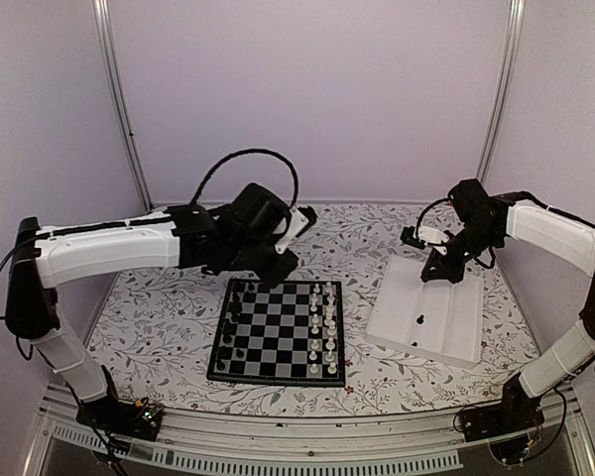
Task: Set up the chess pieces on the board
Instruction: Pick up the chess piece from the storage box, then place the chess piece on the chessboard.
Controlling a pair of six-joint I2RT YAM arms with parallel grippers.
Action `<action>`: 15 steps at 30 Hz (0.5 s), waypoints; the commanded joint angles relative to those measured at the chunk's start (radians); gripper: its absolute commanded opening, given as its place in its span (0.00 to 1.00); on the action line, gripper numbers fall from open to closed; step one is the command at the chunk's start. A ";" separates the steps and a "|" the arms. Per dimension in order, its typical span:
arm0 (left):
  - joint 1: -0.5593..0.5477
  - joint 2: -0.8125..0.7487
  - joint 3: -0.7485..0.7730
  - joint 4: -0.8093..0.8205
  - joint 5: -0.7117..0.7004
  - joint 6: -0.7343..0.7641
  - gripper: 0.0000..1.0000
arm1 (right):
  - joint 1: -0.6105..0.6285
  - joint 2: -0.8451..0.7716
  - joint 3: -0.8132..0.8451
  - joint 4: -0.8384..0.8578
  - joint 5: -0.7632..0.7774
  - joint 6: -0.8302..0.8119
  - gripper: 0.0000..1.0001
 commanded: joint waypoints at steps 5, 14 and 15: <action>0.320 -0.343 -0.284 0.299 -0.016 0.038 0.45 | 0.276 0.135 0.334 -0.046 -0.076 0.070 0.05; 0.565 -0.543 -0.535 0.490 0.129 0.037 0.49 | 0.545 0.501 0.723 -0.099 -0.053 0.151 0.05; 0.565 -0.537 -0.513 0.461 0.131 0.038 0.49 | 0.564 0.559 0.765 -0.112 -0.056 0.160 0.05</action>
